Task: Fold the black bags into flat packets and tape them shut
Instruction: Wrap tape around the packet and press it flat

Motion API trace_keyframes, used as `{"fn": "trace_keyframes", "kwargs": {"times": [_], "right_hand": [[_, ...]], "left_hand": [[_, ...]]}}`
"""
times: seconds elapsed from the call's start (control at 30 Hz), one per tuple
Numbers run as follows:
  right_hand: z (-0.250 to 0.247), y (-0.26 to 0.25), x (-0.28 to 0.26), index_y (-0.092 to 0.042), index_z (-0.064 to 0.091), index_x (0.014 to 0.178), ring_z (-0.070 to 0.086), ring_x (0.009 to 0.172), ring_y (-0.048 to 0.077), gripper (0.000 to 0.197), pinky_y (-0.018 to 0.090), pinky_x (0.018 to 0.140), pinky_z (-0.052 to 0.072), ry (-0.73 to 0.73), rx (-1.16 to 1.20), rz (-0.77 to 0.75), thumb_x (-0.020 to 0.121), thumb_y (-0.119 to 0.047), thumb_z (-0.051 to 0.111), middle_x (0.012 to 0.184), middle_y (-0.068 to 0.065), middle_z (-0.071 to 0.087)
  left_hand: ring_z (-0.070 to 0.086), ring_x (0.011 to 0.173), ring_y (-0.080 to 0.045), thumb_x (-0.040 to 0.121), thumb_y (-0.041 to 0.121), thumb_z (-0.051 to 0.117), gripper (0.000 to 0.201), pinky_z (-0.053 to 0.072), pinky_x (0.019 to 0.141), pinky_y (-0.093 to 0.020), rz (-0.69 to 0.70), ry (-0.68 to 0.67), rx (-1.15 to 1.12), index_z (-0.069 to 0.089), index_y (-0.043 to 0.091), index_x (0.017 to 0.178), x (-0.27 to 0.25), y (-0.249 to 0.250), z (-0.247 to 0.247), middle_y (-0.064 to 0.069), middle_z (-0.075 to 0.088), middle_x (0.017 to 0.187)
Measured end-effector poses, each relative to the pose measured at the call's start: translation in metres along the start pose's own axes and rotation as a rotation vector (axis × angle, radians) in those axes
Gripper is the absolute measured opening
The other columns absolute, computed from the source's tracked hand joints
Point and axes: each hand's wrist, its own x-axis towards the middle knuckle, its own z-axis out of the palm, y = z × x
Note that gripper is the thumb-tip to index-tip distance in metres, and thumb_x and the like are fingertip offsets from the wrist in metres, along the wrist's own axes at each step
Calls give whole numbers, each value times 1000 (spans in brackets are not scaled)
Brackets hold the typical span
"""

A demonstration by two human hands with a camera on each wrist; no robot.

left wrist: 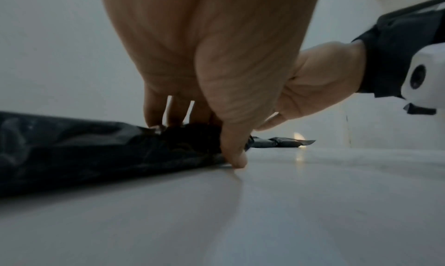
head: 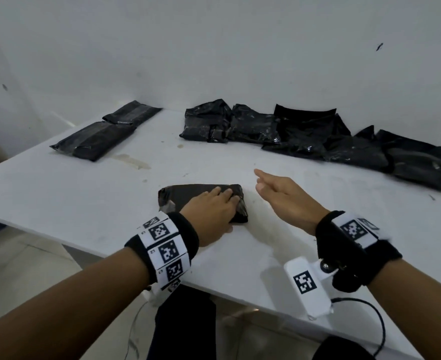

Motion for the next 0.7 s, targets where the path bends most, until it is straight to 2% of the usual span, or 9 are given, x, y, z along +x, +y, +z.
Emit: {"fn": "trace_keyframes", "kwargs": {"times": [0.1,0.17,0.23,0.33,0.4,0.47,0.57,0.63,0.7], "right_hand": [[-3,8,-5,-21,41,150,38,141,10,46,29,117,28,1,-106,-17,104,-30,43,151,-3,45],[-2,10,-8,-20,48,145,45,136,11,42,23,109,32,6,-128,-24,104,-28,44,145,-3,53],[-2,11,-10,-18,52,142,50,131,11,41,19,99,35,13,-132,-16,103,-27,45,139,-2,58],[-3,12,-9,-18,54,140,58,121,14,39,20,90,41,17,-114,23,103,-27,46,131,3,63],[-2,9,-6,-17,58,135,65,108,17,36,27,91,49,31,-57,52,102,-29,47,119,6,69],[2,-2,-6,-11,64,122,71,95,20,34,38,91,56,22,86,108,102,-35,48,105,6,72],[10,-24,-8,-3,62,114,73,92,30,55,43,82,60,-147,461,241,97,-54,50,103,18,73],[16,-38,-7,0,58,122,71,99,36,71,41,79,59,-299,749,284,90,-63,53,109,23,71],[23,-49,-5,-1,57,129,68,107,39,74,41,81,60,-340,1022,284,83,-58,63,116,24,69]], "left_hand": [[23,146,-35,104,27,44,63,34,113,-44,-26,-16,37,15,2,153,6,2,5,-17,18,160],[33,141,-35,105,22,40,54,40,107,-44,-26,-15,48,21,0,150,10,0,5,-18,27,156],[48,125,-34,103,25,41,43,44,95,-41,-33,43,-75,36,4,140,10,-7,-4,-16,45,142],[57,94,-32,100,25,46,26,38,77,-32,-99,262,-398,50,12,123,6,-29,-29,-12,64,112],[55,76,-23,100,21,48,17,36,67,-27,-172,486,-588,59,12,109,0,-45,-45,-2,65,86],[56,65,-18,101,19,48,21,44,64,-25,-253,682,-1000,65,8,94,-7,-56,-58,0,64,73],[64,65,-13,102,12,46,25,57,63,-28,-331,876,-1774,67,4,90,-16,-63,-68,-1,70,74],[67,82,-17,102,11,46,23,60,76,-32,-332,901,-2091,65,-1,104,-18,-67,-62,-8,71,90],[66,95,-21,102,13,45,26,57,89,-36,-297,902,-2318,59,-2,118,-22,-68,-53,-13,67,105]]}}
